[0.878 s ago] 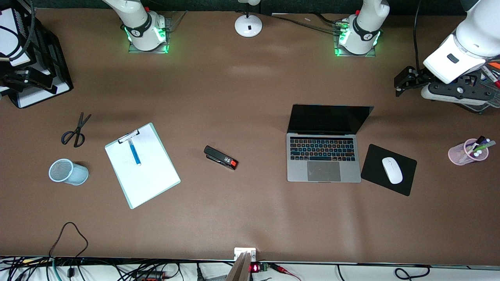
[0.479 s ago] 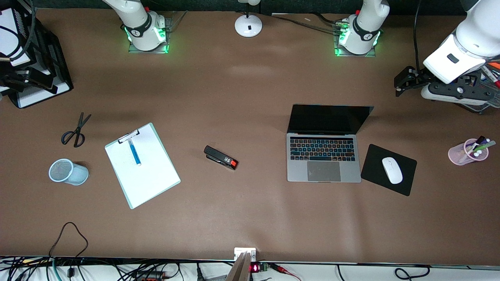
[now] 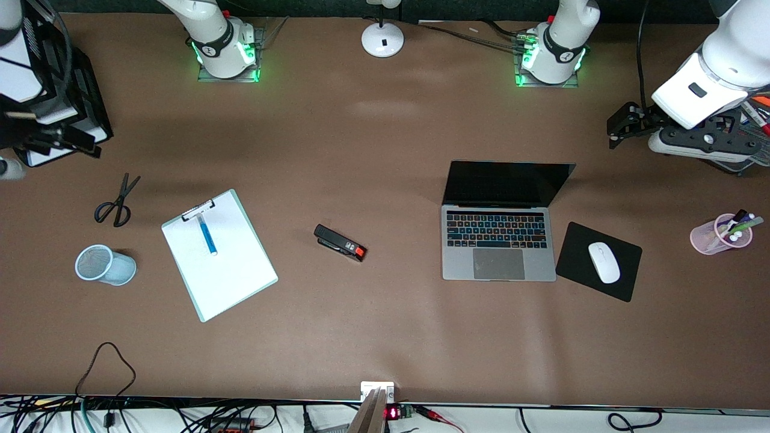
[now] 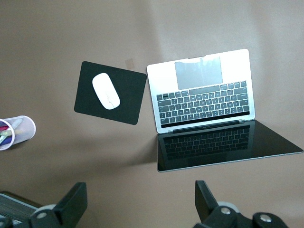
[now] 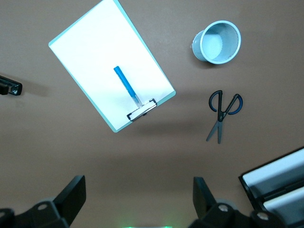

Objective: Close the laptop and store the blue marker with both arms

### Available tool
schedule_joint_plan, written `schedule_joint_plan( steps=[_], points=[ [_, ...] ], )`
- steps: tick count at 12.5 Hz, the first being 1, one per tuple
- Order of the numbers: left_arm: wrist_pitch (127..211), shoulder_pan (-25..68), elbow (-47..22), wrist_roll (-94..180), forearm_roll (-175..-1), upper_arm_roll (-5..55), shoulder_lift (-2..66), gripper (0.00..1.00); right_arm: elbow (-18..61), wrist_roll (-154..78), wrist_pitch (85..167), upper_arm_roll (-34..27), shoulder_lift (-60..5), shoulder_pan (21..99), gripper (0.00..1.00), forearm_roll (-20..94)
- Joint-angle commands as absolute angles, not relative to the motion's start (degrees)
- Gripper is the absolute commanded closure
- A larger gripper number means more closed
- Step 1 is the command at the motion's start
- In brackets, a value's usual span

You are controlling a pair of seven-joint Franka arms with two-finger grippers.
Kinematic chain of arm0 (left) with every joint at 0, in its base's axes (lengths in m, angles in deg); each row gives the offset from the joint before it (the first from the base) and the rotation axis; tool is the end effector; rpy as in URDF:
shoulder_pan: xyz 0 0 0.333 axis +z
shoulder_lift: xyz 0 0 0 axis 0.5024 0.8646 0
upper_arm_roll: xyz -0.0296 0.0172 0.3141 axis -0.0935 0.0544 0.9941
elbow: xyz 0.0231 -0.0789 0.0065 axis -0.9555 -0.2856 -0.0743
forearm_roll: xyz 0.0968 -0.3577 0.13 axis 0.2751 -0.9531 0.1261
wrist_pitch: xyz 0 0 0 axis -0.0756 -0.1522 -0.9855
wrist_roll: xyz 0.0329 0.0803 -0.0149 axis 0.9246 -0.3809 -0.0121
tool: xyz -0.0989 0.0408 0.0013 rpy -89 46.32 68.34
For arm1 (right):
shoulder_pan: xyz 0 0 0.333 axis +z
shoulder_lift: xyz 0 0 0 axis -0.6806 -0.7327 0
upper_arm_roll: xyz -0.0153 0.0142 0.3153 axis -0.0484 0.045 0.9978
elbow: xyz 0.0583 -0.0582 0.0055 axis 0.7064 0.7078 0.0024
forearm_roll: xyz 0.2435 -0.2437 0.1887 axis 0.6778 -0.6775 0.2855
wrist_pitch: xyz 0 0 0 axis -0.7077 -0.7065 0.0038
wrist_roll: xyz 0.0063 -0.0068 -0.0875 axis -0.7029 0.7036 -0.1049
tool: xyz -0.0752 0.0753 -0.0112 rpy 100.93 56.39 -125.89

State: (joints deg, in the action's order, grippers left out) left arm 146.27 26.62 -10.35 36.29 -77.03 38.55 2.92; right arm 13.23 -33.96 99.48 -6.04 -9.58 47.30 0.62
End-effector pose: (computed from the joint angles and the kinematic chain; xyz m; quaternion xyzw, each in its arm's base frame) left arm 0.5359 -0.0762 0.5994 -0.9969 0.0765 -0.0010 0.0204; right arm 0.5772 -0.0331 0.5628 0.9977 -0.0232 -0.0633 0.0023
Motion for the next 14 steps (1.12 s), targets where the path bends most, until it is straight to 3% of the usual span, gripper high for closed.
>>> schedule_joint_plan(
  steps=[1,14],
  points=[
    [145.2,26.8,-9.1,36.0,-75.9,38.3,3.3,0.00,12.7,-34.7,102.0,-5.3,-12.9,47.6,0.00,0.6],
    [145.1,26.8,-9.1,36.0,-75.9,38.3,3.3,0.00,12.9,-52.0,119.1,-5.1,-31.0,49.8,0.00,0.9]
  ],
)
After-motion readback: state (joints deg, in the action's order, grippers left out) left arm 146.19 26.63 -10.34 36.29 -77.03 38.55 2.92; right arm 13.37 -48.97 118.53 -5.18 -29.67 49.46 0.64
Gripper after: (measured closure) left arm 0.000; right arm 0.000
